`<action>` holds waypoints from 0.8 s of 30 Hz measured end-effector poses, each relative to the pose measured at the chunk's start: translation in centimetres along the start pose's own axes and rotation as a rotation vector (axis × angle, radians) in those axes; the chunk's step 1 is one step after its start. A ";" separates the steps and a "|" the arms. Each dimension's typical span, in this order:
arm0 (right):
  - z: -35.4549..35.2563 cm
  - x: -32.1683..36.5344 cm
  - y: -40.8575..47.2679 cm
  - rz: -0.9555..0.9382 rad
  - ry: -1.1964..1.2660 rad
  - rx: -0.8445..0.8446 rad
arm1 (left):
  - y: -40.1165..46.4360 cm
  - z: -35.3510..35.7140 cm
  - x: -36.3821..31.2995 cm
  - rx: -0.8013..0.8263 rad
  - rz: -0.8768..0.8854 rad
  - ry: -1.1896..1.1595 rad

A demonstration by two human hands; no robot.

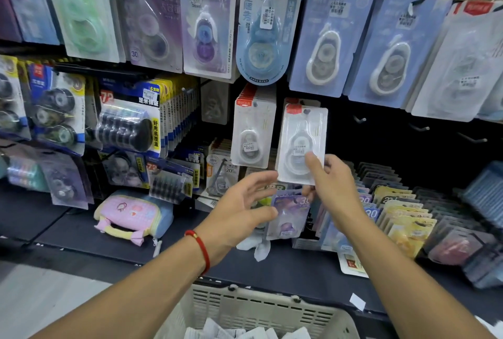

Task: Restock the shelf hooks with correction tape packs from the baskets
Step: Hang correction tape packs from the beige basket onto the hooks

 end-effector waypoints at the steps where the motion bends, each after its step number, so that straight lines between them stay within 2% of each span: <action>1: 0.2 -1.0 0.3 0.070 -0.026 0.018 | -0.1 -0.3 0.5 -0.009 -0.019 0.063; 4: 0.3 -4.8 0.4 0.283 -0.107 0.073 | -0.9 -1.4 2.7 -0.002 -0.129 0.198; 6: 0.6 -6.7 -0.2 0.343 -0.271 0.168 | -1.6 -2.1 3.9 0.032 -0.177 0.245; 11: 3.9 -10.3 -4.7 0.337 -0.540 0.491 | -3.8 -3.3 7.0 0.172 -0.232 0.461; 16: 9.6 -16.5 -13.9 0.309 -0.866 0.913 | -7.7 -3.4 13.2 0.314 -0.391 0.758; 18: 11.8 -19.2 -17.6 0.271 -0.979 1.013 | -9.6 -3.3 15.8 0.357 -0.453 0.839; 20: 13.8 -22.0 -20.7 0.259 -1.022 1.021 | -11.9 -3.0 18.6 0.364 -0.518 0.872; 24: 15.7 -26.4 -24.9 0.370 -0.881 0.809 | -18.1 -3.0 24.2 0.262 -0.685 0.770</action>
Point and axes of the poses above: each hand's wrist, its own y-axis towards the middle knuckle, its own z-axis out of the palm, x = y × z, the point moved 9 cm from there along y, towards the middle knuckle, and after that the axes turned 1 degree about z, right-handed, at the moved point
